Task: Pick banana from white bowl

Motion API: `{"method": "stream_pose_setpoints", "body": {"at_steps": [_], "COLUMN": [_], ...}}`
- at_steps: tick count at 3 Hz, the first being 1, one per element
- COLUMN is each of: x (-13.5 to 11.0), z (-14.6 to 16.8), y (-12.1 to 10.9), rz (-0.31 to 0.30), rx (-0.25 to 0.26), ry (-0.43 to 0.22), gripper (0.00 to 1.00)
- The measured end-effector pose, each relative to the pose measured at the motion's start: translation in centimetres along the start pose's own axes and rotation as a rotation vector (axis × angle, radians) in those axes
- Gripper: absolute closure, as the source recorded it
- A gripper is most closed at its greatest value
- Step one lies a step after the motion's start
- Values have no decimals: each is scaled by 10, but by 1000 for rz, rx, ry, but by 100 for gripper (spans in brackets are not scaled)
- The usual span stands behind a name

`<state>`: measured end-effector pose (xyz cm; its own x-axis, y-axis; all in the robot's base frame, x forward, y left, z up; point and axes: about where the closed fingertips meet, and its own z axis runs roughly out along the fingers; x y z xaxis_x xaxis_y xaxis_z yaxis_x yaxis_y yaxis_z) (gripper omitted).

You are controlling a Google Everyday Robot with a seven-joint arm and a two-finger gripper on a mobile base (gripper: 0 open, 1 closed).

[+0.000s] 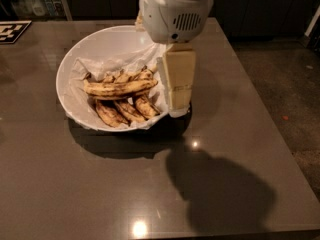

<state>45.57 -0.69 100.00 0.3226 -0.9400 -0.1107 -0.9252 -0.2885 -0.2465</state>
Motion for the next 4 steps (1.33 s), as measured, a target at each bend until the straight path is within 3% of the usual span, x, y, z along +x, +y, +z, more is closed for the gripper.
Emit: {"method": "stream_pose_setpoints", "body": {"at_steps": [2, 4], "x": [-17, -36], "z": [-1, 39], "y": [-20, -61], "rz": [-19, -47], "rx": [54, -29], "ry": [-53, -105], "gripper": [0, 0]}}
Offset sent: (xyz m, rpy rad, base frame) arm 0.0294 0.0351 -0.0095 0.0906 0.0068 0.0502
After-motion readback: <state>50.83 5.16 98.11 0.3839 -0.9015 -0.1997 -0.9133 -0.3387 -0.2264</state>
